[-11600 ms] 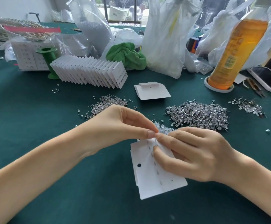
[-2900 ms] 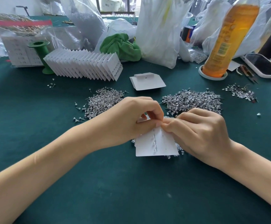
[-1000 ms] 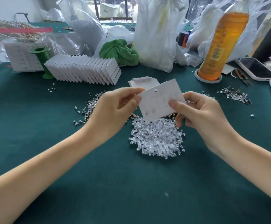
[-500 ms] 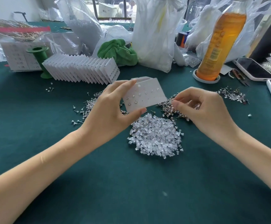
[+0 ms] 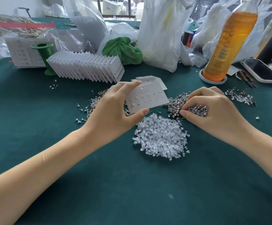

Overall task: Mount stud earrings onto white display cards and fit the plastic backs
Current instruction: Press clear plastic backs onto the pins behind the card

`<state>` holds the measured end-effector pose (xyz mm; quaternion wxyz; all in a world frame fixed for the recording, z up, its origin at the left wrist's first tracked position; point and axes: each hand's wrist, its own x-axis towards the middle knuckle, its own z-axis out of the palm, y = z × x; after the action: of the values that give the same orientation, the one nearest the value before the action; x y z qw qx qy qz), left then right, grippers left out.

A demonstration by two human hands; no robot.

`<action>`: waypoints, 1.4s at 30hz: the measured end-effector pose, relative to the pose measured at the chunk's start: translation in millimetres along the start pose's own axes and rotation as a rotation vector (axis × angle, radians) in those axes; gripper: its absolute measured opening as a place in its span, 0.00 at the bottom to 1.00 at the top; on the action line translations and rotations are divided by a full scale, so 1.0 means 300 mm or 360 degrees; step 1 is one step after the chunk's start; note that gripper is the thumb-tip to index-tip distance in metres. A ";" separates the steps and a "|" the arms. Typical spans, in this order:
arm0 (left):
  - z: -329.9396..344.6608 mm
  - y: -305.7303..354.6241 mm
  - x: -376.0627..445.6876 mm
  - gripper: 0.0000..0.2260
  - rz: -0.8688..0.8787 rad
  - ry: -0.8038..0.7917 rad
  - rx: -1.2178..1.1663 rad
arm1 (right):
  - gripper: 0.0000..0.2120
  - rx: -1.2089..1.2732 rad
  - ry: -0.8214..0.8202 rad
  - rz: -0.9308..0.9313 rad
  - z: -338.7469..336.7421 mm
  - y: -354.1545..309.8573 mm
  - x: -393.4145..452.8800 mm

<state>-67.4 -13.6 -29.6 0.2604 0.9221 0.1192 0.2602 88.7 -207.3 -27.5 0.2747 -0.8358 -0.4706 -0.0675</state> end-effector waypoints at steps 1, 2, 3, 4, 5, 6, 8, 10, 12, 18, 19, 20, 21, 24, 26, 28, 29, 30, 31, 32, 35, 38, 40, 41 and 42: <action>0.000 0.002 -0.001 0.29 0.0000 -0.0009 -0.0003 | 0.08 -0.0009 -0.0026 0.0008 -0.006 0.000 -0.001; 0.000 0.004 -0.002 0.29 0.0001 -0.0018 -0.0001 | 0.08 -0.0023 -0.0052 0.0010 -0.010 -0.001 -0.002; 0.000 0.005 -0.003 0.29 0.0002 -0.0028 0.0002 | 0.09 -0.0044 -0.0079 0.0010 -0.012 -0.002 -0.003; -0.001 0.005 -0.003 0.29 0.0001 -0.0039 0.0007 | 0.09 -0.0073 -0.0103 0.0007 -0.012 -0.005 -0.004; -0.001 0.005 -0.004 0.29 0.0000 -0.0050 0.0011 | 0.10 -0.0108 -0.0125 0.0001 -0.009 -0.008 -0.005; -0.001 0.005 -0.004 0.29 -0.0001 -0.0058 0.0012 | 0.10 -0.0137 -0.0140 -0.0004 -0.005 -0.010 -0.007; -0.001 0.006 -0.005 0.29 0.0000 -0.0068 0.0007 | 0.11 -0.0147 -0.0140 0.0004 0.004 -0.015 -0.006; -0.001 0.007 -0.006 0.29 0.0001 -0.0077 0.0002 | 0.11 -0.0114 -0.0105 0.0012 0.011 -0.016 -0.003; -0.002 0.007 -0.006 0.29 0.0002 -0.0085 0.0005 | 0.09 -0.0095 -0.0087 0.0009 0.017 -0.018 0.000; -0.002 0.007 -0.008 0.29 0.0007 -0.0095 0.0022 | 0.03 0.0041 0.0043 -0.0010 0.006 -0.029 0.004; -0.002 0.008 -0.008 0.29 0.0008 -0.0097 0.0016 | 0.03 0.0157 0.0089 0.0021 -0.006 -0.032 0.006; -0.002 0.008 -0.009 0.29 0.0009 -0.0103 0.0009 | 0.04 0.0274 0.0121 0.0050 -0.017 -0.033 0.008; -0.001 0.008 -0.010 0.29 0.0010 -0.0114 0.0002 | 0.04 0.0376 0.0133 0.0078 -0.025 -0.036 0.010; 0.005 0.013 -0.013 0.30 0.0016 -0.0159 0.0008 | 0.04 0.0552 0.0057 0.0168 -0.028 -0.044 0.009; 0.008 0.016 -0.015 0.30 0.0026 -0.0179 0.0023 | 0.06 0.0603 -0.0025 0.0247 -0.019 -0.040 0.006; 0.008 0.017 -0.016 0.31 0.0034 -0.0193 0.0026 | 0.06 0.0647 -0.0086 0.0315 -0.015 -0.031 0.006; 0.007 0.017 -0.016 0.31 0.0034 -0.0199 0.0025 | 0.06 0.0684 -0.0111 0.0341 -0.018 -0.026 0.006; 0.007 0.018 -0.016 0.31 0.0034 -0.0204 0.0024 | 0.06 0.0725 -0.0134 0.0360 -0.021 -0.023 0.007; 0.006 0.018 -0.017 0.31 0.0035 -0.0208 0.0024 | 0.06 0.0766 -0.0156 0.0372 -0.025 -0.022 0.008; 0.006 0.019 -0.017 0.31 0.0036 -0.0212 0.0023 | 0.06 0.0807 -0.0172 0.0376 -0.029 -0.023 0.008; 0.008 0.019 -0.019 0.31 0.0046 -0.0227 0.0014 | 0.03 0.0924 -0.0112 0.0360 -0.040 -0.032 0.009; 0.010 0.022 -0.021 0.31 0.0068 -0.0251 0.0000 | 0.04 0.0953 0.0007 0.0276 -0.049 -0.050 0.006; 0.013 0.026 -0.023 0.31 0.0104 -0.0263 0.0006 | 0.04 0.0981 0.0033 0.0203 -0.051 -0.068 0.000; 0.014 0.029 -0.024 0.31 0.0122 -0.0265 0.0010 | 0.04 0.0957 0.0033 0.0157 -0.049 -0.077 -0.005; 0.015 0.033 -0.026 0.31 0.0138 -0.0267 0.0011 | 0.05 0.0894 0.0026 0.0114 -0.045 -0.086 -0.010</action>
<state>-70.8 -26.4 -30.7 0.2546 0.9459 0.0577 0.1926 67.7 -206.2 -7.1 0.5016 -0.7424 -0.4388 0.0686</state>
